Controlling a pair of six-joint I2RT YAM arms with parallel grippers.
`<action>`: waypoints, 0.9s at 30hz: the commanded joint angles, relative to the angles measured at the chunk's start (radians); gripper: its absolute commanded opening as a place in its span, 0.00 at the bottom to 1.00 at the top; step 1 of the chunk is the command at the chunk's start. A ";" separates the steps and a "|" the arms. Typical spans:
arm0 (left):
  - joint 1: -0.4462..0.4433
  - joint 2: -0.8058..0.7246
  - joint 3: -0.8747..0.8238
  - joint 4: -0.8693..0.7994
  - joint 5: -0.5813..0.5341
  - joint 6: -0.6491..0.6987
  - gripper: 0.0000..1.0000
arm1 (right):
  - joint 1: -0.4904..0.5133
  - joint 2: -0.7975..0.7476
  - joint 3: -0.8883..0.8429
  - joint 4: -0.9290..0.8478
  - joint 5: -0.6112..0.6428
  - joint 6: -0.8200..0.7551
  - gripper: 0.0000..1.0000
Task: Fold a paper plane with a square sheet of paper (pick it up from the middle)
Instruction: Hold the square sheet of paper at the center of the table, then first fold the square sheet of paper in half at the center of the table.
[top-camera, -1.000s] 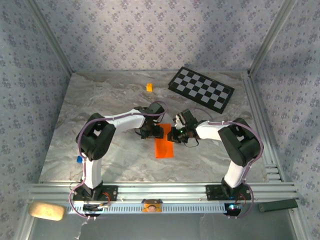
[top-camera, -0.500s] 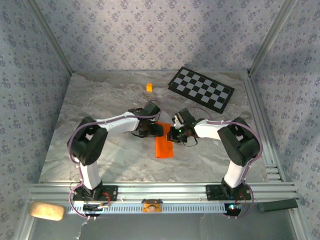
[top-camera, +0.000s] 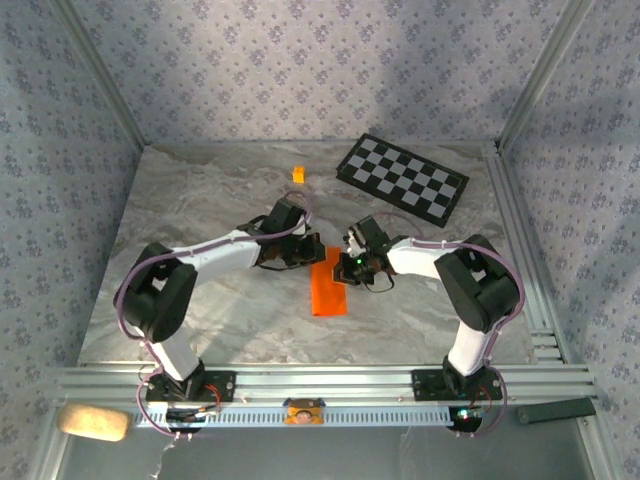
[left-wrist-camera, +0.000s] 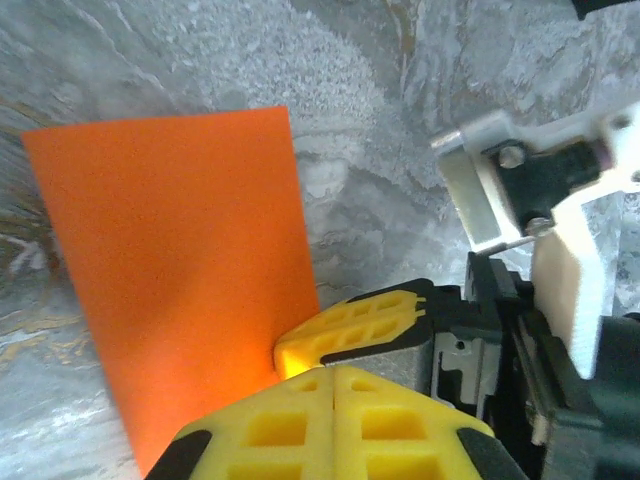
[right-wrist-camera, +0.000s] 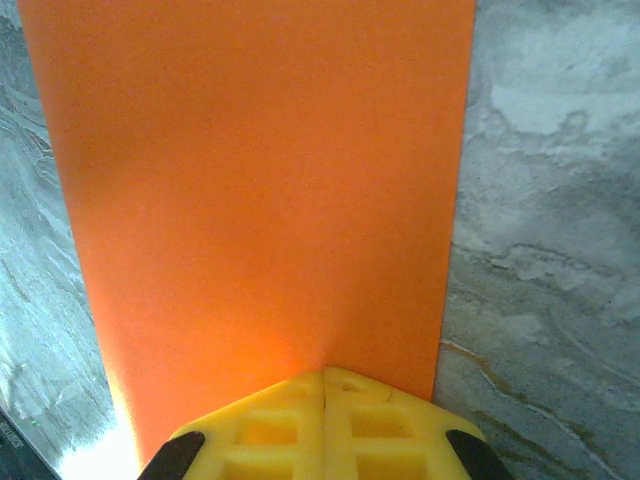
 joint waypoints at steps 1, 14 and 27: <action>0.011 0.038 -0.024 0.041 0.048 -0.005 0.00 | 0.006 0.081 -0.047 -0.143 0.158 -0.002 0.00; 0.011 0.094 -0.094 0.031 -0.016 0.066 0.00 | 0.011 0.091 -0.046 -0.143 0.158 0.001 0.00; 0.021 0.093 -0.136 0.048 -0.039 0.142 0.00 | 0.020 0.091 -0.043 -0.156 0.183 0.016 0.00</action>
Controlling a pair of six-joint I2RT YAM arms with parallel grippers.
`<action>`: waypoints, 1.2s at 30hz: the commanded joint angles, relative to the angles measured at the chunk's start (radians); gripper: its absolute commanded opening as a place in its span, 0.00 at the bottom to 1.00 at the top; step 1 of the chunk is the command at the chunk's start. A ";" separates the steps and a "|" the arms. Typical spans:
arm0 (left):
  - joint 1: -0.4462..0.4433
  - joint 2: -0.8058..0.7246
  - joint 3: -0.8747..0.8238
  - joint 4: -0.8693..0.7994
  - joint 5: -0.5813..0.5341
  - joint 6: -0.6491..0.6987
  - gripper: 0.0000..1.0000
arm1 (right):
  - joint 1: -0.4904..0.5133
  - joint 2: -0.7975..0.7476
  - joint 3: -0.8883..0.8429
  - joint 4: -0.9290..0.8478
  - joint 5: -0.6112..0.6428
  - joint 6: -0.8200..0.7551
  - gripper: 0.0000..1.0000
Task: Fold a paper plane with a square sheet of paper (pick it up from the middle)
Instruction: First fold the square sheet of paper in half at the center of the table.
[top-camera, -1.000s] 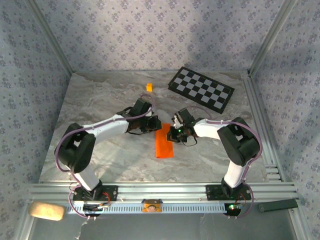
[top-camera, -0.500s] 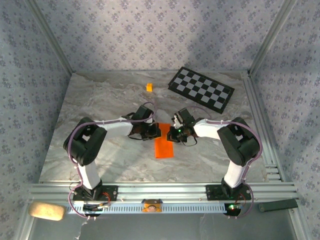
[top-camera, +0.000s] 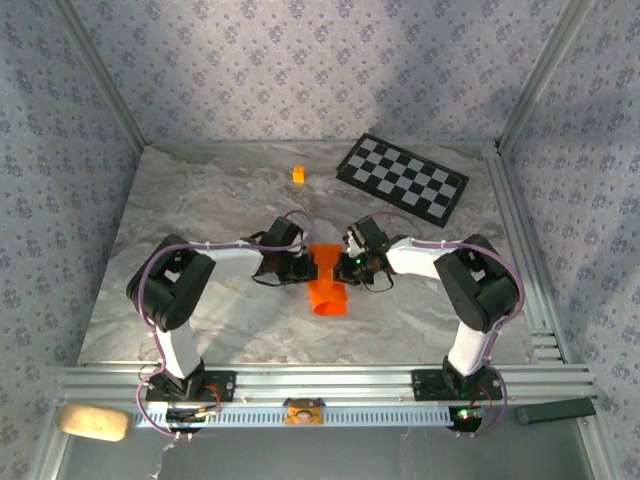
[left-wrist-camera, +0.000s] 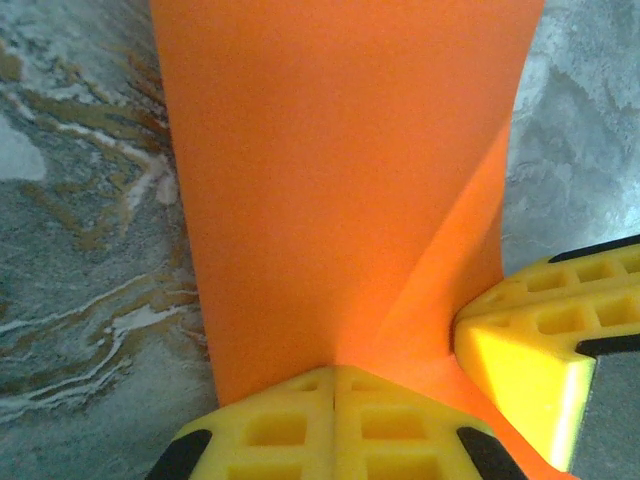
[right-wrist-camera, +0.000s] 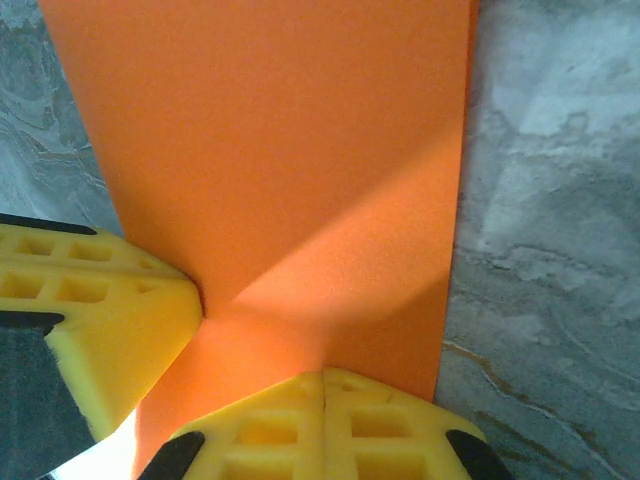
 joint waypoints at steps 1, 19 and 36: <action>0.004 -0.004 0.005 -0.055 -0.025 0.013 0.00 | 0.010 0.084 -0.049 -0.145 0.170 0.011 0.00; 0.004 -0.027 -0.065 -0.017 0.112 -0.114 0.03 | 0.013 0.068 -0.064 -0.148 0.179 0.014 0.00; 0.005 -0.141 -0.059 -0.040 0.106 -0.120 0.04 | 0.013 0.054 -0.069 -0.146 0.173 0.008 0.00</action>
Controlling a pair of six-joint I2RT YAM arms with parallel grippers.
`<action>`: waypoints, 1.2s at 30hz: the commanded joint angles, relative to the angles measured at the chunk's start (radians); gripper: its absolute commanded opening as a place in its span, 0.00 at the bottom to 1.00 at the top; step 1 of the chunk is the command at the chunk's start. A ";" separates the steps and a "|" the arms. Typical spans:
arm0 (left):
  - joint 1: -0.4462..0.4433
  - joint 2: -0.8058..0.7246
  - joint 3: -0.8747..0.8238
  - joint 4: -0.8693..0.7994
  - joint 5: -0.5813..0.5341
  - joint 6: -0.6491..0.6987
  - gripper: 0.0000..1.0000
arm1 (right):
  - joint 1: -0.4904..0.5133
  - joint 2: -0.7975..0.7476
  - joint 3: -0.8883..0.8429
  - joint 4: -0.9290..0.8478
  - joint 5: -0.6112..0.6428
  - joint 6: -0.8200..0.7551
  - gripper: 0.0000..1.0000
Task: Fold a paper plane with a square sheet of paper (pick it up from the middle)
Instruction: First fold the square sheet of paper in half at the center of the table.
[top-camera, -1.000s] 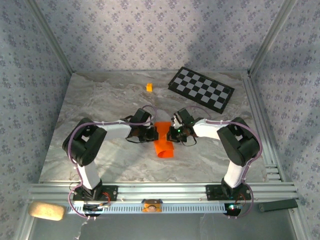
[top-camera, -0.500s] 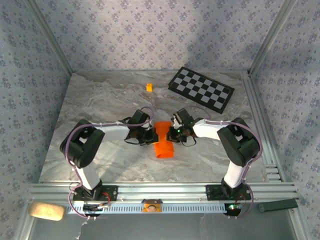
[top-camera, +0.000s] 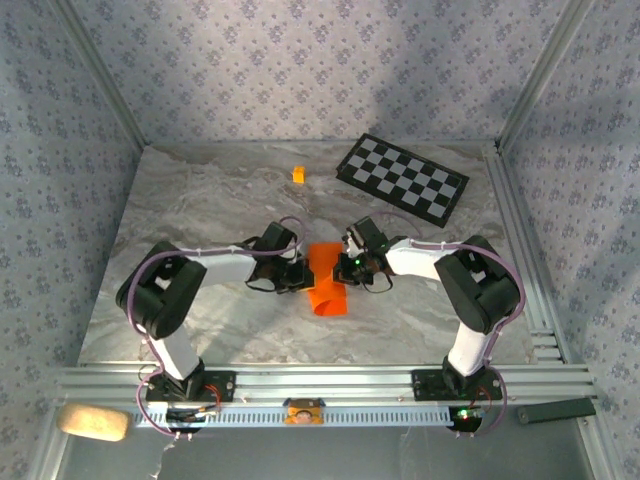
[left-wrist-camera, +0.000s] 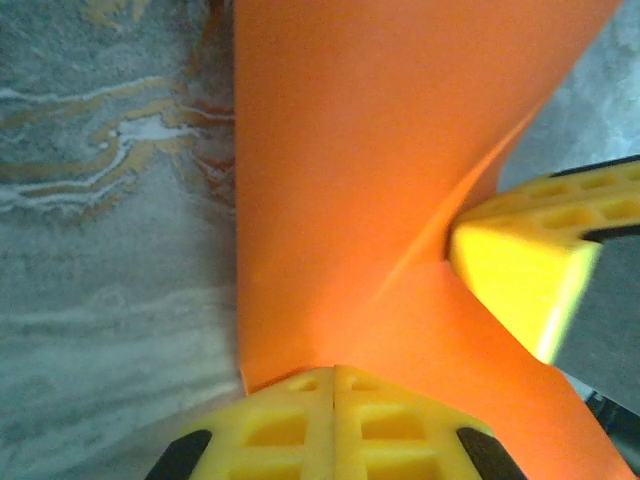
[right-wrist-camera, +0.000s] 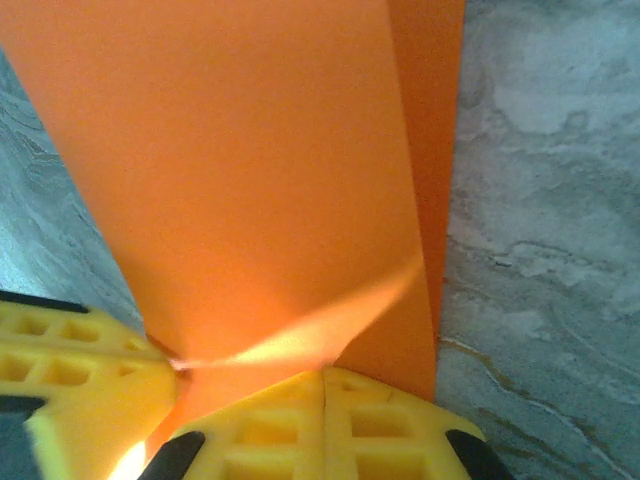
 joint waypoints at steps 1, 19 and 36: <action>-0.004 -0.062 0.011 0.006 0.031 -0.043 0.04 | 0.004 0.065 -0.065 -0.147 0.148 0.006 0.00; -0.011 0.040 -0.117 -0.009 0.013 0.024 0.00 | 0.007 0.072 -0.075 -0.145 0.157 0.011 0.00; -0.074 -0.084 -0.091 0.096 0.059 -0.112 0.04 | 0.008 0.066 -0.078 -0.143 0.163 0.016 0.00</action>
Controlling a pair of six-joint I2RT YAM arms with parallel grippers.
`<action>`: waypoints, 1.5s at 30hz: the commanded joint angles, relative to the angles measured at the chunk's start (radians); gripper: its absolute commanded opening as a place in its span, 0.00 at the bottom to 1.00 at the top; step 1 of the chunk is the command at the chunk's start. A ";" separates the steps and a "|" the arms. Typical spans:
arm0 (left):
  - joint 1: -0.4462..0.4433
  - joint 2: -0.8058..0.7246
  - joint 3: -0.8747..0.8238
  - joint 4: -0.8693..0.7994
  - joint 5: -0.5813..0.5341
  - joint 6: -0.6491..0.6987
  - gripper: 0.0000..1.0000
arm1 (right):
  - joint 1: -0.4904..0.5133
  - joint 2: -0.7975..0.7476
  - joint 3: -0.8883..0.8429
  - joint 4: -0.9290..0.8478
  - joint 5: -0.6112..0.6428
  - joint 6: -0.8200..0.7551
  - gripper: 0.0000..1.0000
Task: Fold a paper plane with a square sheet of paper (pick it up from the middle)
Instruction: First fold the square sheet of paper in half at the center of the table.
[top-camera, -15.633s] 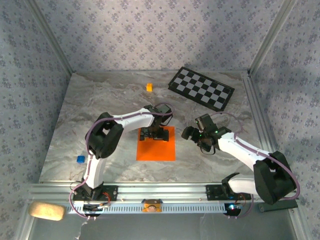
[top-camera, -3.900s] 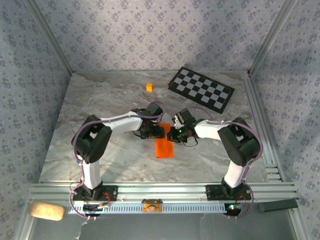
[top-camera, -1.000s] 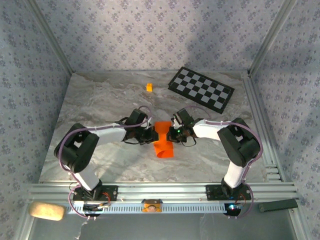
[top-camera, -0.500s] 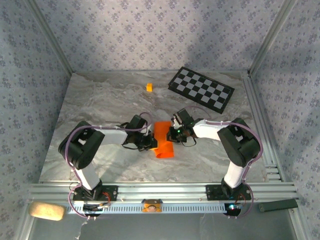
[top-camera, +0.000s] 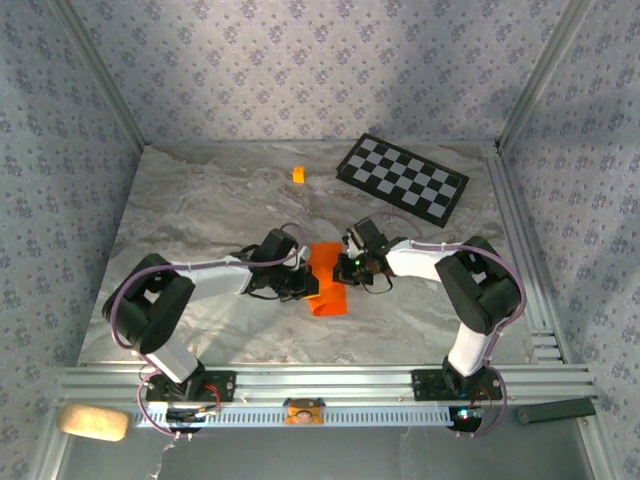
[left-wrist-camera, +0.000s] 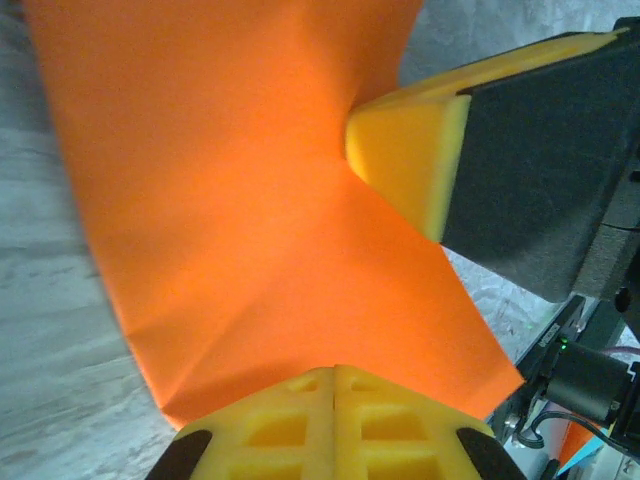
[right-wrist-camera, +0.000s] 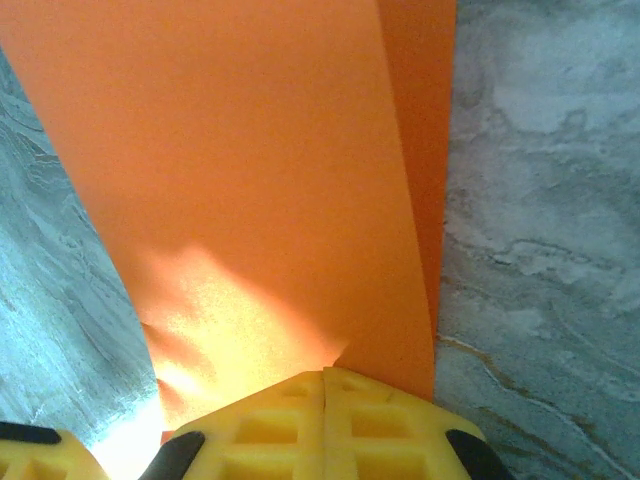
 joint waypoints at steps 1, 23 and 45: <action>-0.008 0.015 -0.019 0.030 0.005 -0.031 0.04 | 0.004 0.074 -0.066 -0.157 0.148 0.011 0.00; -0.016 -0.079 -0.104 0.038 -0.028 -0.015 0.06 | 0.010 0.074 -0.070 -0.155 0.151 0.020 0.00; -0.069 -0.022 -0.254 0.034 -0.051 0.022 0.06 | 0.017 0.077 -0.077 -0.174 0.170 0.024 0.00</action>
